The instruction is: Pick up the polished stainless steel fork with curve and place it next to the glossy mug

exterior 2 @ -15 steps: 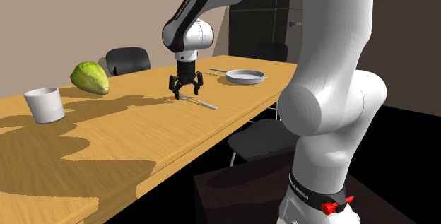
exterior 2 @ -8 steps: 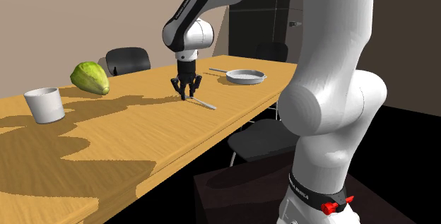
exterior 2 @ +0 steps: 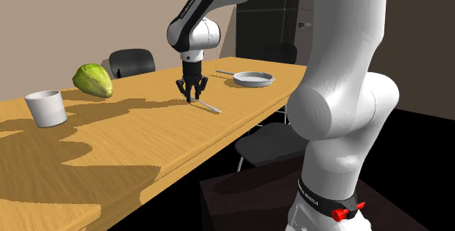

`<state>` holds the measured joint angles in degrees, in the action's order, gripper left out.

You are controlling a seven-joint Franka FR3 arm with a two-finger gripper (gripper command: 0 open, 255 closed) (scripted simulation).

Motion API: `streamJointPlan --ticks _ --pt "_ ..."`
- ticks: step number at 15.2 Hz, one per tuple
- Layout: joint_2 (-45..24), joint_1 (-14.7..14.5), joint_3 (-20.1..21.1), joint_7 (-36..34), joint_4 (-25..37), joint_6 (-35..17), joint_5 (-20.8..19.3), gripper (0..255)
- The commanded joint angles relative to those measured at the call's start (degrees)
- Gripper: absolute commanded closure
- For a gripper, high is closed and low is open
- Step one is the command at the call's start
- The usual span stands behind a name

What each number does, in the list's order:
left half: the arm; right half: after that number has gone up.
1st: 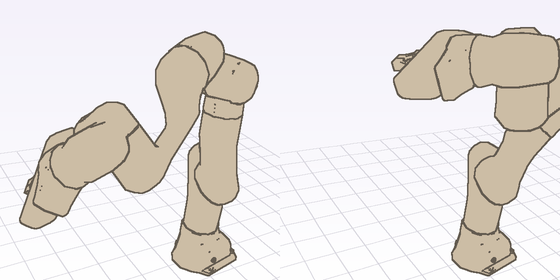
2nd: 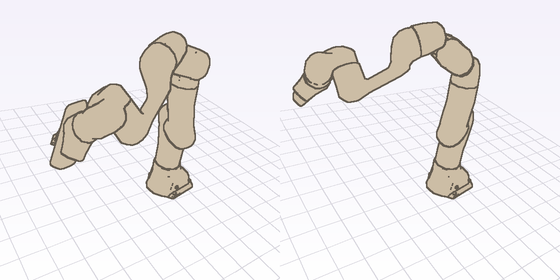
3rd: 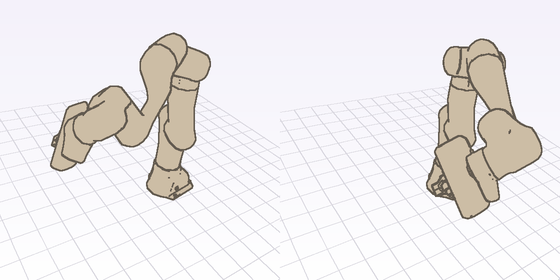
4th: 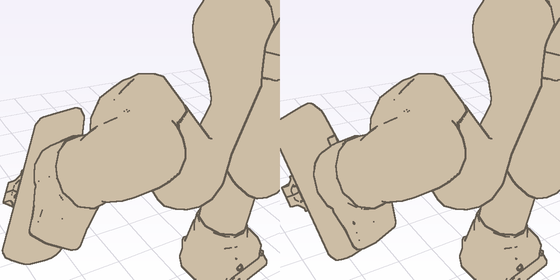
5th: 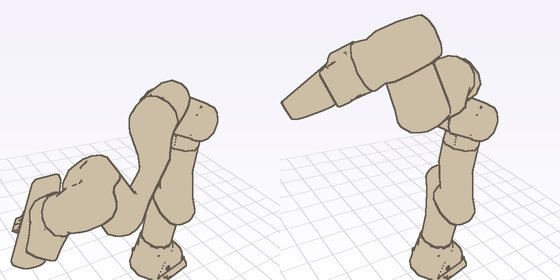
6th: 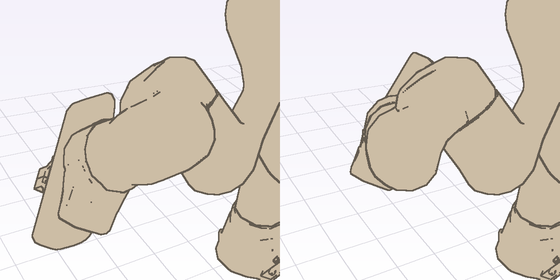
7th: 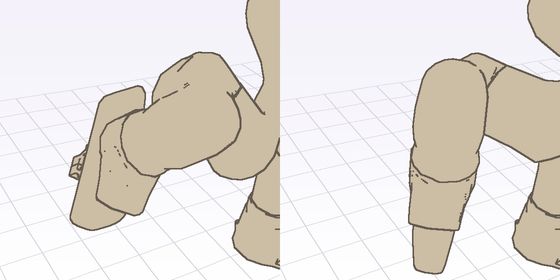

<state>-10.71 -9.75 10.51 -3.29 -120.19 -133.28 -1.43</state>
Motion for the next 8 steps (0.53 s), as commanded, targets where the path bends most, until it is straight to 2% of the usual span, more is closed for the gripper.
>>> streamJointPlan --ticks 1,8 --pt "0.74 0.03 0.07 0.15 0.49 1.27 0.22 255" --pt "3.51 0.17 0.20 0.56 2.72 6.23 0.91 255"
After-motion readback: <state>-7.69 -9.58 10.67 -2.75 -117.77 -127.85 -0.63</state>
